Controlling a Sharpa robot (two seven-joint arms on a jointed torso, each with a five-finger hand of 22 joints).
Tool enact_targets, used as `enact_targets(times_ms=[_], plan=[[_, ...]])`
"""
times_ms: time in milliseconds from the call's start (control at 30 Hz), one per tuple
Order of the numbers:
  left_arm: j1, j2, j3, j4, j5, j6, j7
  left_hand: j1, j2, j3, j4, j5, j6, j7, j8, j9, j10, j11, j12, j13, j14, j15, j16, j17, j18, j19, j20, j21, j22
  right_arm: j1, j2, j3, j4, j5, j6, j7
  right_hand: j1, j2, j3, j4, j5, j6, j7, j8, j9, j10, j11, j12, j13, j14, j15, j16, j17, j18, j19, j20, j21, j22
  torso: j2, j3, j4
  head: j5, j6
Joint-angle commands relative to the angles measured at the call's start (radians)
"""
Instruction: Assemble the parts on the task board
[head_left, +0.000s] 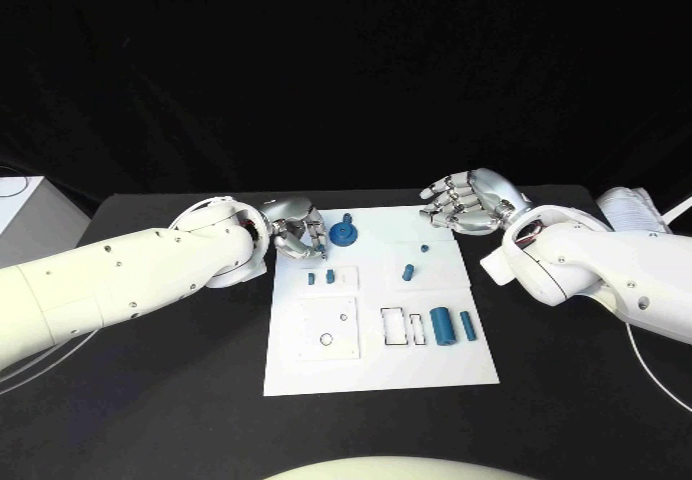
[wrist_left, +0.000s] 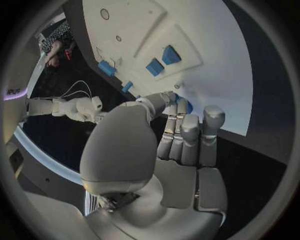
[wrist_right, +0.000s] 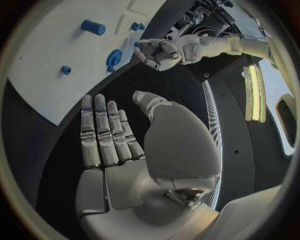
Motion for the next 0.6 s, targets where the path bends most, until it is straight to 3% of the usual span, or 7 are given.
enact_targets(times_ms=[33, 600], plan=[[0.000, 0.005, 0.001, -0.002, -0.011, 0.020, -0.001, -0.009, 0.004, 0.001, -0.004, -0.002, 0.007, -0.002, -0.004, 0.001, 0.009, 0.001, -0.005, -0.001, 0.007, 0.001, 0.007, -0.001, -0.007, 0.006, -0.003, 0.004, 0.002, -0.001, 0.000, 0.000, 0.001, -0.004, 0.012, 0.005, 0.001, 0.012, 0.002, -0.007, 0.006, 0.007, 0.061, 0.005, -0.001, -0.001, 0.001, 0.005, -0.002, 0.001, -0.003, -0.003, -0.001, 0.006, -0.001, 0.001, 0.001, -0.001, 0.000, 0.0015, -0.0015, 0.002, -0.002], [-0.002, 0.026, -0.010, -0.030, -0.013, 0.044, -0.009, -0.011, 0.004, 0.000, -0.004, -0.003, 0.009, -0.002, -0.004, 0.001, 0.011, 0.001, -0.008, -0.002, 0.006, 0.001, 0.007, -0.003, -0.008, 0.008, -0.002, 0.006, 0.004, -0.001, -0.001, 0.000, 0.004, -0.004, 0.011, 0.005, 0.001, 0.012, 0.002, -0.007, 0.006, 0.007, 0.061, 0.005, -0.001, -0.001, 0.001, 0.005, -0.002, 0.001, -0.003, -0.003, -0.001, 0.006, -0.001, 0.001, 0.001, -0.001, 0.000, 0.0011, -0.0008, 0.000, -0.006]])
